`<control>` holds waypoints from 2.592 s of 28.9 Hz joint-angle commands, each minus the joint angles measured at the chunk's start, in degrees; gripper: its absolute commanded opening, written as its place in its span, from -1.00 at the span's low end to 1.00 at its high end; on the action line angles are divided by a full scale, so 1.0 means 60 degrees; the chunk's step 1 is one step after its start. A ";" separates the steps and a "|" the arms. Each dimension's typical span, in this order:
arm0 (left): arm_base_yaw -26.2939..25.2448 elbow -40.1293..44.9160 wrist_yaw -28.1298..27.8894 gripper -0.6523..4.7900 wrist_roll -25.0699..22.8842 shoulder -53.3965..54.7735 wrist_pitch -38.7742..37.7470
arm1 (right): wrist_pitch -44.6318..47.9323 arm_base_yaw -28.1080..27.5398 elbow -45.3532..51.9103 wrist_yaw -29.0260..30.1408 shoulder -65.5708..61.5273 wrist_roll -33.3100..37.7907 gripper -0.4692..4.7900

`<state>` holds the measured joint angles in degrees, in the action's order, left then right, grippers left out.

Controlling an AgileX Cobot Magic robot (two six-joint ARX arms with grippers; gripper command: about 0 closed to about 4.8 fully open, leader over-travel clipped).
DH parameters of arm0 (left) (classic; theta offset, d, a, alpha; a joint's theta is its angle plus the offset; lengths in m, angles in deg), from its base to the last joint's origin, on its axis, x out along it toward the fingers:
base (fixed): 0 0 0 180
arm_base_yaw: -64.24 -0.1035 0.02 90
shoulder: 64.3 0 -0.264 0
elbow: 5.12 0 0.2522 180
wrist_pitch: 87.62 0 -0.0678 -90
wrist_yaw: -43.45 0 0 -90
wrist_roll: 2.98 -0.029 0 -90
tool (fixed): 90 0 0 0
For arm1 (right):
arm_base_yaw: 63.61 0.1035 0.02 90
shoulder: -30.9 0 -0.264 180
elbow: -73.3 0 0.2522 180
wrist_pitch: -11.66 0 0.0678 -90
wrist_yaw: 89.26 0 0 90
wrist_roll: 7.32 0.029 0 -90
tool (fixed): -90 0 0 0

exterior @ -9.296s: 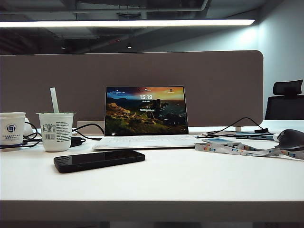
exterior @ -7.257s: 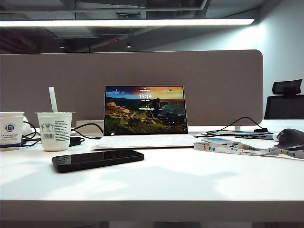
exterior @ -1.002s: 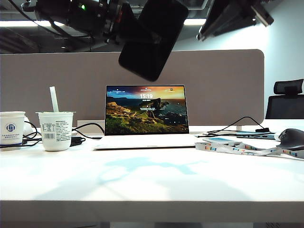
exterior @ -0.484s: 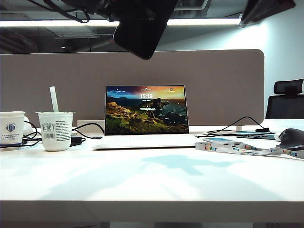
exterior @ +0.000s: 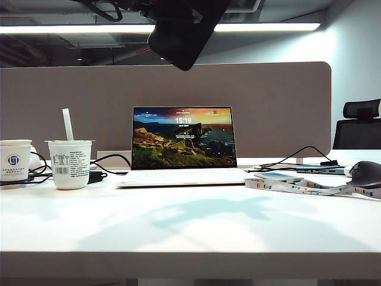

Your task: Pick up the black phone, pick up the charger plug, insert the charger plug into the phone's charging port, and finally place the connected phone back on the desk.

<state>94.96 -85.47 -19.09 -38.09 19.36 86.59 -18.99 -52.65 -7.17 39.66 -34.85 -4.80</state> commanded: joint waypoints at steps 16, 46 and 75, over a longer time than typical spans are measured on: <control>0.0809 -0.0069 -0.1220 -0.78 -0.0816 -0.0102 0.1315 | -0.0994 0.0663 -0.0018 0.0845 -0.0135 -0.0004 -0.83; 0.0667 -0.0073 0.0189 -0.78 0.4779 -0.1512 -0.0051 | 0.0120 0.0273 -0.0612 -0.5676 -0.0634 0.0007 -0.83; 0.0667 -0.0073 0.0219 -0.78 0.5005 -0.1741 -0.0831 | 0.0878 -0.1523 -0.2299 -0.6047 -0.5512 0.5395 0.19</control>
<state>98.85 -85.45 -18.21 -8.26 9.52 79.62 -15.86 -61.18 -20.77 3.68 -66.66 23.36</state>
